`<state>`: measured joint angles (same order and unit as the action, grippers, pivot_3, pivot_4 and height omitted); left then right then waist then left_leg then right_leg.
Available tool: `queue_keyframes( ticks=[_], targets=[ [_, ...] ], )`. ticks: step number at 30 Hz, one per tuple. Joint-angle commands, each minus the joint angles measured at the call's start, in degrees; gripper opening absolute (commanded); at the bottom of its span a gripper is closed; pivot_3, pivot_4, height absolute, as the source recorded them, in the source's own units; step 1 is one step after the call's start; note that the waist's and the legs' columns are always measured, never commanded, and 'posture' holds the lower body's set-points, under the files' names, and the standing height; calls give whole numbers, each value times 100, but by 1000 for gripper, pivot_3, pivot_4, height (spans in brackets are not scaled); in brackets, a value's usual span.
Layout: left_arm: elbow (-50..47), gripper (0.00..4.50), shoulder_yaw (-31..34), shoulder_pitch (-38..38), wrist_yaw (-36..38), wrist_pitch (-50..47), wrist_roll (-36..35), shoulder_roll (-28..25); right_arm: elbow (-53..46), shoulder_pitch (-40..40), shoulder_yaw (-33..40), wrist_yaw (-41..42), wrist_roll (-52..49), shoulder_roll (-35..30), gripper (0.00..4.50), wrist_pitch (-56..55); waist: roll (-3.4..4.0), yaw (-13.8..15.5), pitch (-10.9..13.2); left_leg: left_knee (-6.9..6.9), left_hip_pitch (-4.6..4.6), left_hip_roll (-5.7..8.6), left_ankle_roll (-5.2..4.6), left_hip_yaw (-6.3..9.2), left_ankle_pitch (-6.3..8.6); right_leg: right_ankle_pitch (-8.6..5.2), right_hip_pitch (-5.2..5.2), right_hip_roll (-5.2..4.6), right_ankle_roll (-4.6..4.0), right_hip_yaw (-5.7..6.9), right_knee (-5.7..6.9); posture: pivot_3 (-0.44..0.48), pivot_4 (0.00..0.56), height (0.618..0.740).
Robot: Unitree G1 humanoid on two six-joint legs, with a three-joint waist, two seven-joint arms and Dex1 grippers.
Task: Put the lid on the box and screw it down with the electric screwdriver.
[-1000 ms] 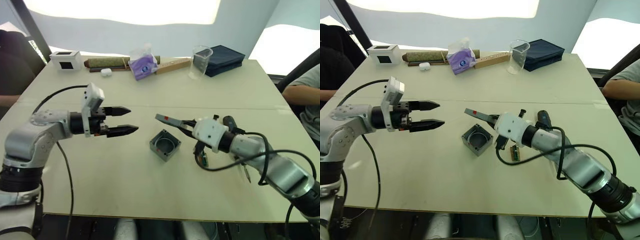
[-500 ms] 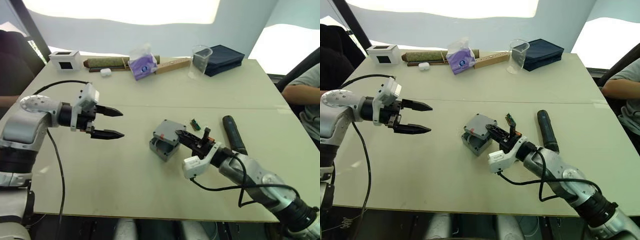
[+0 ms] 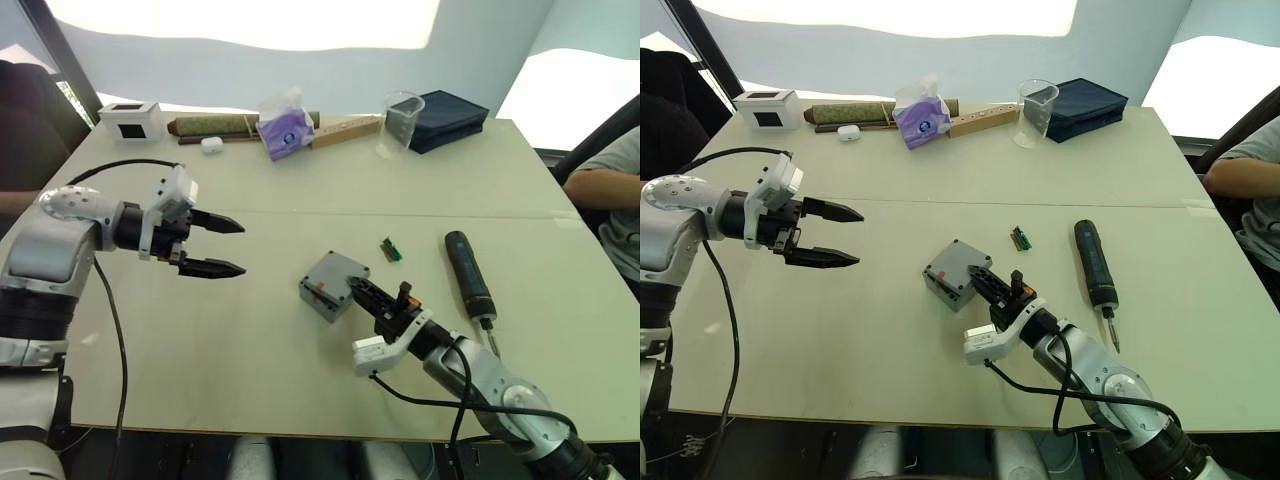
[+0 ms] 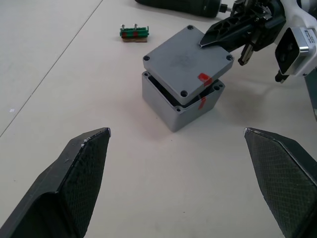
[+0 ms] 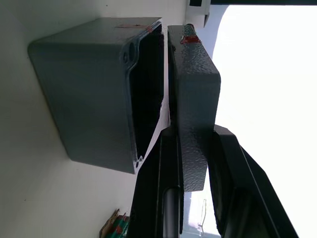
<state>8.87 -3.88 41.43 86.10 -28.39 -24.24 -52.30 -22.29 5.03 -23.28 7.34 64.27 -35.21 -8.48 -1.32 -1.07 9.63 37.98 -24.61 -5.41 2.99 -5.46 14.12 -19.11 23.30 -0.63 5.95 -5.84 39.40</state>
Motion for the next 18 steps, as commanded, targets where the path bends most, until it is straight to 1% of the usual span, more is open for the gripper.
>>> queue_keyframes(
  ticks=[1,7,18],
  targets=[
    [-193,4429,35,103,13,-92,-13,-54,-98,103,80,-128,183,212,169,6,0,-1,0,0,0,0,0,0,0,0,0,0,0,0,1,0,150,740],
    [-301,4429,52,63,-15,-190,-15,-66,47,61,36,-200,317,416,169,-43,-1,1,-1,1,0,0,2,1,-1,0,-1,0,0,0,2,0,150,740],
    [-522,4429,151,-123,-144,-311,-54,-96,251,-116,34,-113,357,428,169,-73,-1,-3,-1,2,2,0,2,2,-1,0,-2,0,1,1,4,0,150,740]
  ],
)
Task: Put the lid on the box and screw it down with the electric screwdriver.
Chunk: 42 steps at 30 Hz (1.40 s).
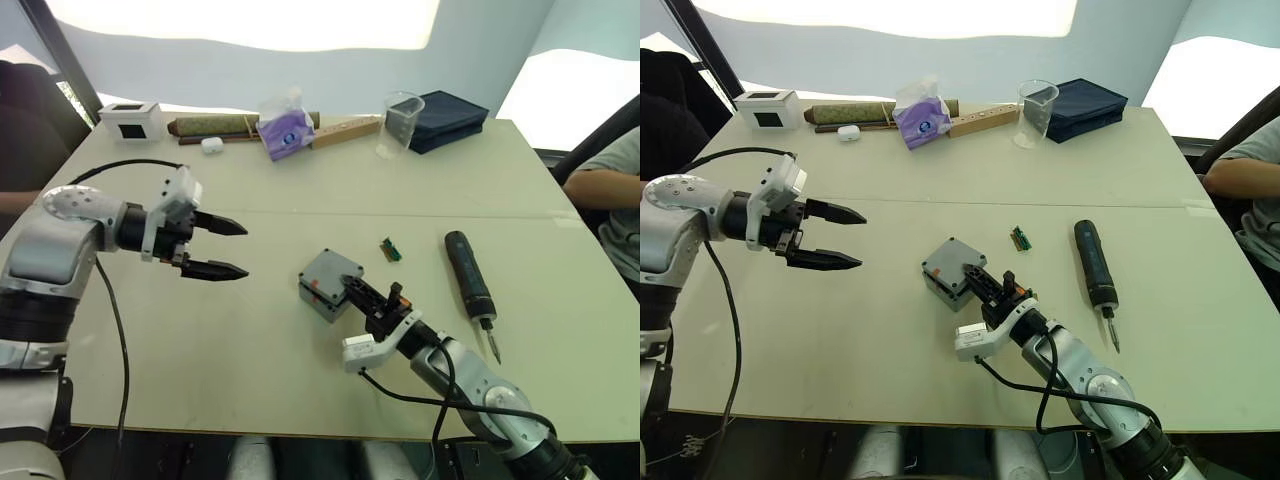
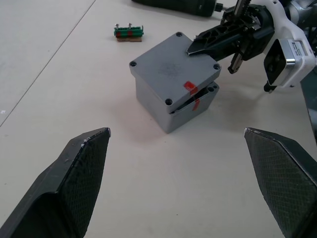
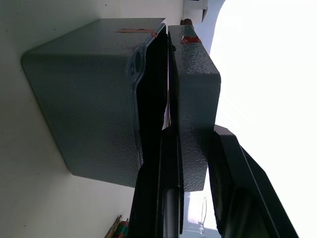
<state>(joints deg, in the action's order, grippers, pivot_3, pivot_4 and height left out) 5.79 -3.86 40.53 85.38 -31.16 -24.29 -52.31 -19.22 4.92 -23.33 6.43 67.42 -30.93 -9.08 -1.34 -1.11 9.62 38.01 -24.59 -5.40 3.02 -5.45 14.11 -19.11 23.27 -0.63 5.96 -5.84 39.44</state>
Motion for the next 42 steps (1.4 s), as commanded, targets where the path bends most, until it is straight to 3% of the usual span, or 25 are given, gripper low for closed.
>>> queue_keyframes(
  ticks=[1,42],
  targets=[
    [-222,4429,156,-50,-80,-32,-50,-101,-64,-133,49,-42,51,-15,169,-19,0,4,0,0,0,0,0,0,0,0,0,0,0,0,0,0,150,740],
    [-384,4429,162,-178,-190,-65,-99,-23,-109,-361,30,-257,323,314,169,64,-6,6,-5,7,12,0,2,2,-1,0,-13,0,0,1,9,0,150,740]
  ],
)
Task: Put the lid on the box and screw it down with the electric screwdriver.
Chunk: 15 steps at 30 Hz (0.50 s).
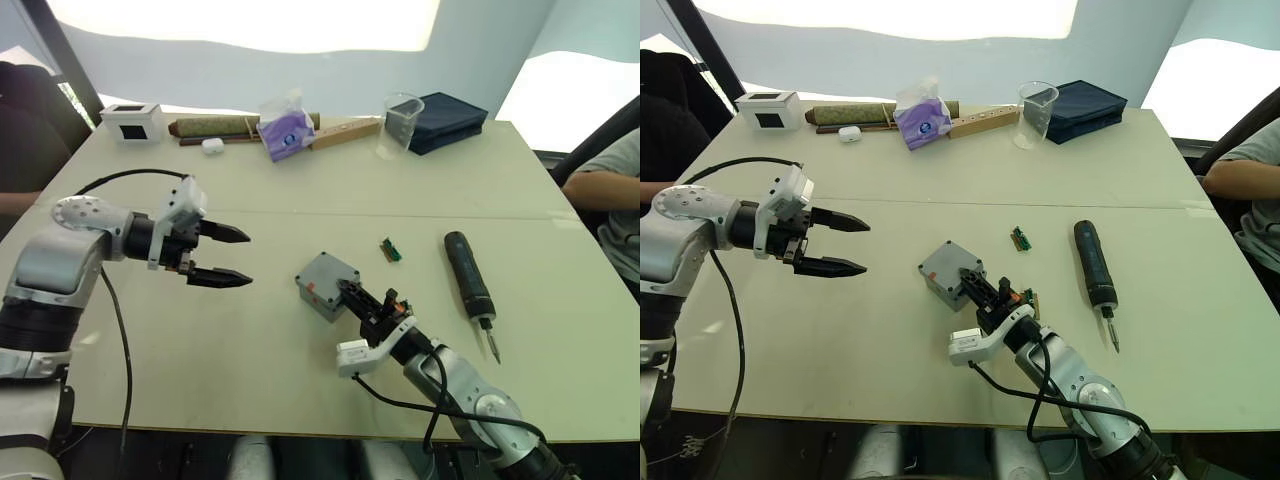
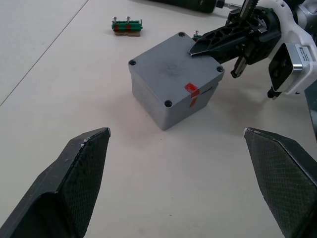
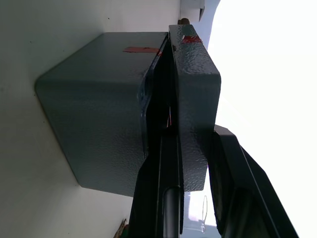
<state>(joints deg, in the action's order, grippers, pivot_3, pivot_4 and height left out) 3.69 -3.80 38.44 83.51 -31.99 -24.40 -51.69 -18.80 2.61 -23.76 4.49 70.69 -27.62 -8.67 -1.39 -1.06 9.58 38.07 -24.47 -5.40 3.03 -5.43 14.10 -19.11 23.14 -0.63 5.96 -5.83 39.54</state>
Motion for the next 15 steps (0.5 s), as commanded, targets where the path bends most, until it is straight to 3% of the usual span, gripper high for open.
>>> queue_keyframes(
  ticks=[1,15],
  targets=[
    [-178,4429,153,34,-4,11,-91,-80,-157,-149,81,-97,0,-14,169,28,0,2,0,0,0,0,0,0,0,0,0,0,0,0,0,0,150,740],
    [-158,4429,105,82,-14,21,-79,-7,-86,-37,114,-267,-83,29,169,44,-3,-5,-2,2,0,0,0,2,0,0,0,1,0,0,4,0,150,740]
  ],
)
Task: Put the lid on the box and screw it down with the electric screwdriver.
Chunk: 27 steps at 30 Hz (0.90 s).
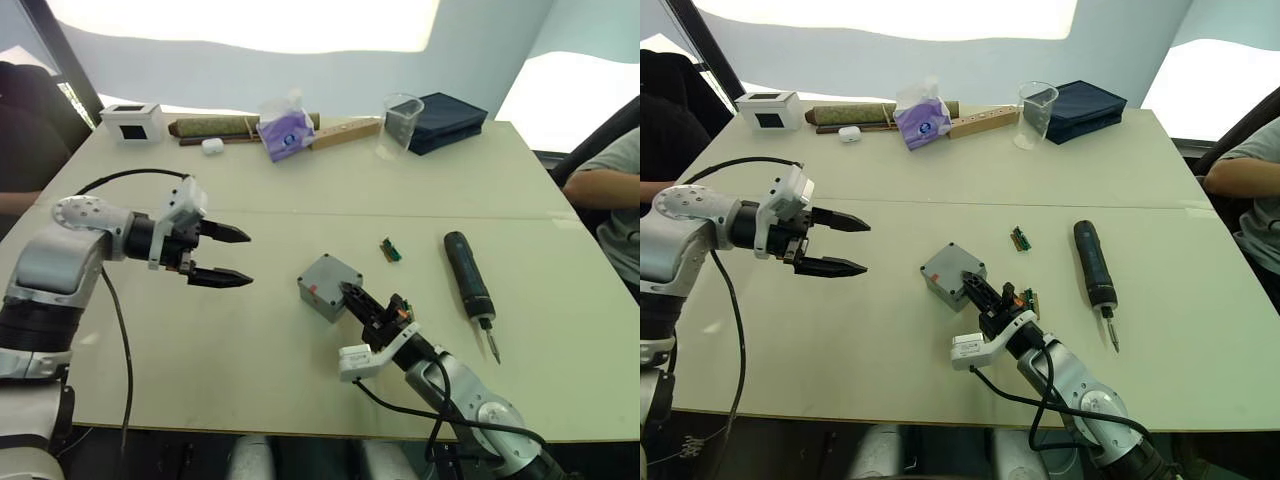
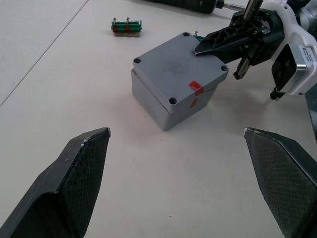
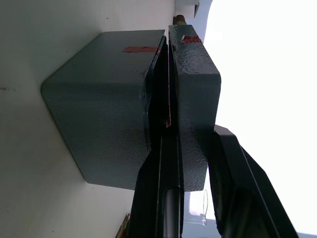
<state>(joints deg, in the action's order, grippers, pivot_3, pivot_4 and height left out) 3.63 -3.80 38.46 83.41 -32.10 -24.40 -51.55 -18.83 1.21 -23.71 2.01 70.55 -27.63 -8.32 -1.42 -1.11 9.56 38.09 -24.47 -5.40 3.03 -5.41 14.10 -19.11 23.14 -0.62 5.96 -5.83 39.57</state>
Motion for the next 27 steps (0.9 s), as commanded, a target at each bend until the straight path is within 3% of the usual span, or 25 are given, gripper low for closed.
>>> queue_keyframes(
  ticks=[1,15,22,26,27],
  targets=[
    [-147,4429,105,84,-7,37,-76,-17,-37,118,106,-2,-77,17,169,4,0,1,0,0,0,0,0,0,0,0,0,0,0,0,0,0,150,740],
    [-182,4429,135,44,-75,28,-85,-13,87,71,133,-15,-256,-201,169,-137,0,4,0,0,0,0,0,0,0,0,-1,0,0,0,1,0,150,740],
    [-238,4429,30,127,-225,36,-91,252,233,-6,25,-186,-139,-252,169,-176,-1,21,-1,2,0,0,0,0,0,0,-2,-1,0,0,1,0,150,740],
    [-179,3309,-227,226,-345,234,53,737,347,2,32,-268,-131,-276,169,-200,-3,31,-2,3,0,1,1,1,0,0,-4,-1,0,1,1,0,150,740],
    [-69,2821,-325,300,-412,347,125,949,367,4,34,-283,-137,-288,169,-210,-3,30,-3,5,0,1,2,1,-1,0,-5,-2,0,1,1,0,150,740]
  ],
)
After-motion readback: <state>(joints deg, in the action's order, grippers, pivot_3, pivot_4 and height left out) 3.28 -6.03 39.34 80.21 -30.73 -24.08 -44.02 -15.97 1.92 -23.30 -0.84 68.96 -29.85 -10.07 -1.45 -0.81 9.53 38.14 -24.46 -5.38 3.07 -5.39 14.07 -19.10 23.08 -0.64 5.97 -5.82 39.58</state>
